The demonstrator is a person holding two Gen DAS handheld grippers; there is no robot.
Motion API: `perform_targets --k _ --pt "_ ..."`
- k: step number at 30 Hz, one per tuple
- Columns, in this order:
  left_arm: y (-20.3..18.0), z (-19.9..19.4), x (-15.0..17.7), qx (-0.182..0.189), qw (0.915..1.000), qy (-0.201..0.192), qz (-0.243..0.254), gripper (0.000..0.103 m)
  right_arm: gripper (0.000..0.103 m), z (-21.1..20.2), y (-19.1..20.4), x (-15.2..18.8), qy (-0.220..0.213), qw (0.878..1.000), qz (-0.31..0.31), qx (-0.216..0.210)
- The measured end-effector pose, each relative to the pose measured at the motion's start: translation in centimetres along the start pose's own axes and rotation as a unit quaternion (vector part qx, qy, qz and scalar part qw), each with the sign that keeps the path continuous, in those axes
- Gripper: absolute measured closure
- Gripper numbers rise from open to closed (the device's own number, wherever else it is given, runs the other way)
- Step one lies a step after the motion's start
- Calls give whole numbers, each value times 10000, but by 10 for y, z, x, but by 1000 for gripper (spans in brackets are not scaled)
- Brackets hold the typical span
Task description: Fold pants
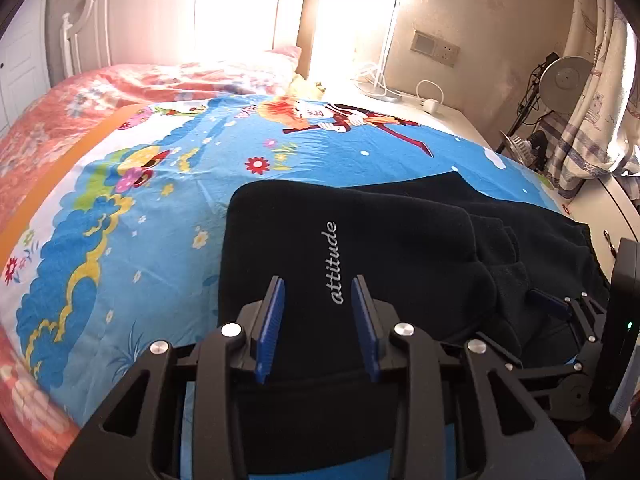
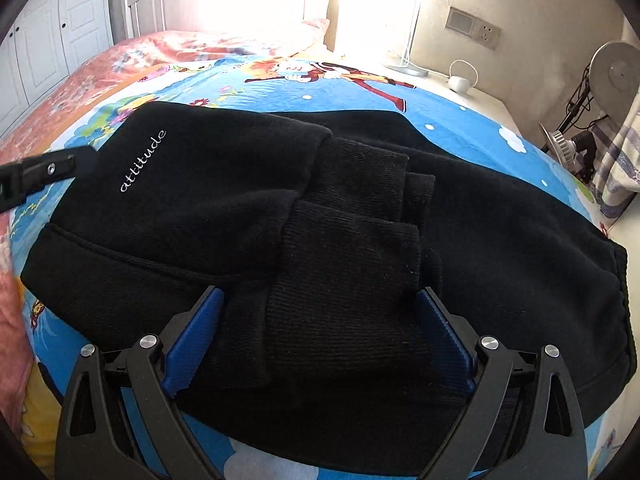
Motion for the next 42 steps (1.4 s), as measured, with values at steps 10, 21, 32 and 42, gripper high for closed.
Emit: perform_targets --k 10,21,32,42 --pt "32 69 -55 -242 9983 499 183 82 11 4 -1 0 84 9997 135 -185" --pt "21 72 -73 -210 9991 348 132 79 11 4 -3 0 61 9997 148 -157" --pt "21 73 -59 -195 9990 408 -35 67 11 4 -3 0 45 9998 137 -153" --pt "46 20 33 -565 9962 287 -590 59 11 -6 -3 -7 8 10000 40 -36"
Point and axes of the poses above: each gripper's, at about its wrist camera, not at the fingertips, and z roughly the way its jaws point, y to its left, x to its underside, the point moved 5 cm from there along z, roughly the way its jaws point, and after that the axes turned 1 degree about z, right-handed, at the moved point
